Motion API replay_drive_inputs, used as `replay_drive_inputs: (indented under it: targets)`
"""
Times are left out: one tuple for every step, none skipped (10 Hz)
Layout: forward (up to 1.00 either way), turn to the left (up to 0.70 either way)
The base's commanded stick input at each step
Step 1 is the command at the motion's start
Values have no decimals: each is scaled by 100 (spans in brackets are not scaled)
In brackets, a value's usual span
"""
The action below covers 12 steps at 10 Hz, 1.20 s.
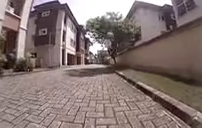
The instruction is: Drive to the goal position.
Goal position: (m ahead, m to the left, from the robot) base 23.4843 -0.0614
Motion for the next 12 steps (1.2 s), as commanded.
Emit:
replay_drive_inputs:
  targets:
    - [50, -50]
    - [50, -50]
    - [50, -26]
    - [50, 0]
    - [50, 0]
    - [50, 0]
    - [50, 0]
    - [50, 0]
    - [50, 0]
    - [50, 0]
    - [50, 0]
    - [50, 0]
